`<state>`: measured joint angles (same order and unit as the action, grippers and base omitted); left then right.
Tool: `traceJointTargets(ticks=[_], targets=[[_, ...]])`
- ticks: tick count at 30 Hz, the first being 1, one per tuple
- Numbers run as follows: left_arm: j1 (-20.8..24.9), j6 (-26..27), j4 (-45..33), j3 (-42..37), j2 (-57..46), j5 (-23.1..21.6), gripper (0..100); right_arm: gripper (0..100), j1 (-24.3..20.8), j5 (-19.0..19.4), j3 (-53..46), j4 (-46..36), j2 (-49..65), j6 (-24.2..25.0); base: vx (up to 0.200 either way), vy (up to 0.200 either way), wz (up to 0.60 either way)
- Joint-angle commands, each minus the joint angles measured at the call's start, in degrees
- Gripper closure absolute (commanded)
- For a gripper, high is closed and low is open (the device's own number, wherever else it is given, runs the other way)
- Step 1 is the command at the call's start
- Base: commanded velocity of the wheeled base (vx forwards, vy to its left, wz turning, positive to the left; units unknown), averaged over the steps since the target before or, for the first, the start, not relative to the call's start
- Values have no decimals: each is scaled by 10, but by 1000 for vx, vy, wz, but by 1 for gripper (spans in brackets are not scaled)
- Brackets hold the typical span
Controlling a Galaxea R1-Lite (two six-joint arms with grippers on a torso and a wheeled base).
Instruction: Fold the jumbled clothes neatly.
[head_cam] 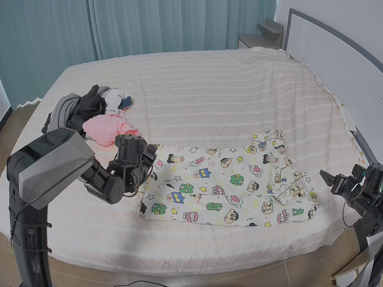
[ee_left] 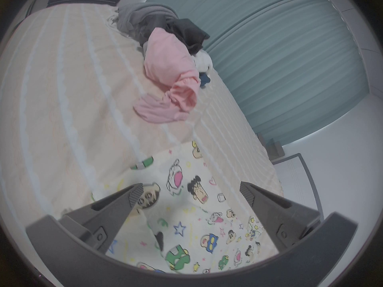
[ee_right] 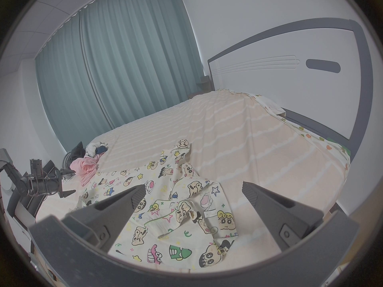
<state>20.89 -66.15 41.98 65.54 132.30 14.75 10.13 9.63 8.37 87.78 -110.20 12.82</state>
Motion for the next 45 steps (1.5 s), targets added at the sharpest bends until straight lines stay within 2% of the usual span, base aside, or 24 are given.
traceJointTargets(ticks=[1, 6, 8, 9, 11, 12, 14, 15, 16, 19, 24, 27, 33, 45], targets=[[-24, 36, 2, -49, -23, -25, 0, 0, 1, 7, -12, 0, -2, 1, 0, 0, 0], [-25, 93, 20, -160, -77, -149, 0, 0, -1, 10, -13, 0, -3, 4, 0, 0, 0], [-25, 98, 25, -167, -78, -156, 0, 0, -1, 10, -13, 0, -3, 4, 0, 0, 0], [-25, 131, 68, -195, -77, -176, 0, 0, -1, 10, -13, 0, -3, 4, 0, 0, 0], [-26, 168, 114, -215, -71, -181, 0, 0, -1, 12, -26, 0, -6, 4, 0, 0, 0], [-26, 168, 114, -215, -71, -181, 0, 0, -1, 12, -26, 0, -6, 4, 0, 0, 0], [-26, 251, 161, -236, -39, -190, 0, 0, -1, 12, -27, 0, -5, 4, 0, 0, 0], [-26, 255, 163, -236, -37, -190, 0, 0, -1, 11, -27, 0, -5, 4, 0, 0, 0], [-26, 298, 177, -237, -21, -190, 0, 0, -1, 11, -28, 0, -5, 4, 0, 0, 0], [-26, 321, 183, -241, -14, -201, 0, 0, -1, 12, -34, 0, -5, 4, 0, 0, 0], [-35, 380, 183, -250, -13, -259, 0, 0, -2, 12, -35, 0, -5, 4, 0, 0, 0], [-38, 392, 183, -252, -9, -288, 0, 0, -2, 12, -35, 0, -5, 4, 0, 0, 0], [-43, 424, 182, -250, 4, -293, 0, 0, -1, 12, -39, 0, -5, 4, 0, 0, 0], [-57, 455, 183, -268, -13, -290, 0, 0, -2, 12, -39, 0, -6, 4, 0, 0, 0]])
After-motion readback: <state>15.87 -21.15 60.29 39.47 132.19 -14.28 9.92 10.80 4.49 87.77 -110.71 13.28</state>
